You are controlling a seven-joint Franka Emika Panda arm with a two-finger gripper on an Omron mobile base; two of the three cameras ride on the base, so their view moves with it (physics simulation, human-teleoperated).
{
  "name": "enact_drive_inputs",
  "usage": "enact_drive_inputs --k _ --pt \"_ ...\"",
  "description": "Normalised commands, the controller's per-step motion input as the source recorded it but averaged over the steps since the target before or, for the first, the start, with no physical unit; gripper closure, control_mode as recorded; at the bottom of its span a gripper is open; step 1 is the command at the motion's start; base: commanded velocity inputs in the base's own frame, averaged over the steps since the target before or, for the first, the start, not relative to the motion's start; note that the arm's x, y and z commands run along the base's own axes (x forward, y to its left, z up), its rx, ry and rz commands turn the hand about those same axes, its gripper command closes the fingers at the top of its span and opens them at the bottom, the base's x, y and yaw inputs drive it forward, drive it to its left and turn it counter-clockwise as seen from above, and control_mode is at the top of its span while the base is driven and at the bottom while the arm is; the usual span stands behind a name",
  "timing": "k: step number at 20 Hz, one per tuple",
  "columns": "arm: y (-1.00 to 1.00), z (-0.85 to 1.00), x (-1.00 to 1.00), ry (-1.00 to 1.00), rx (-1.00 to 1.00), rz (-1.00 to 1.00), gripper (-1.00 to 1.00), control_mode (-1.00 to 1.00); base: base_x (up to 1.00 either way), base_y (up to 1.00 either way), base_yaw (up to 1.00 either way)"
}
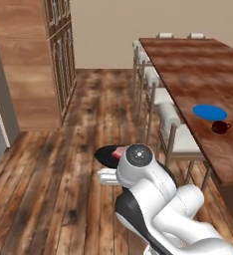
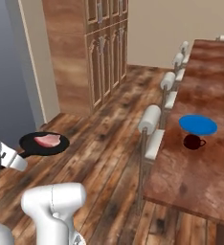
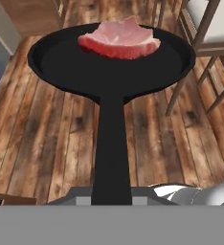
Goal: Pick up the pan with the steak in it and place it on the dining table. Then place the steak on the plate.
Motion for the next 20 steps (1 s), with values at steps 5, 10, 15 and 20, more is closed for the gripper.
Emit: enact_drive_inputs --k 5,10,15,20 --pt "0.0 0.0 0.0 0.0 0.0 0.0 1.0 1.0 0.02 0.07 -0.08" --pt "0.0 0.0 0.0 0.0 0.0 0.0 1.0 1.0 0.25 0.76 -0.12" --pt "0.0 0.0 0.0 0.0 0.0 0.0 1.0 1.0 0.1 0.41 -0.09" --pt "0.0 0.0 0.0 0.0 0.0 0.0 1.0 1.0 0.54 0.04 -0.02"
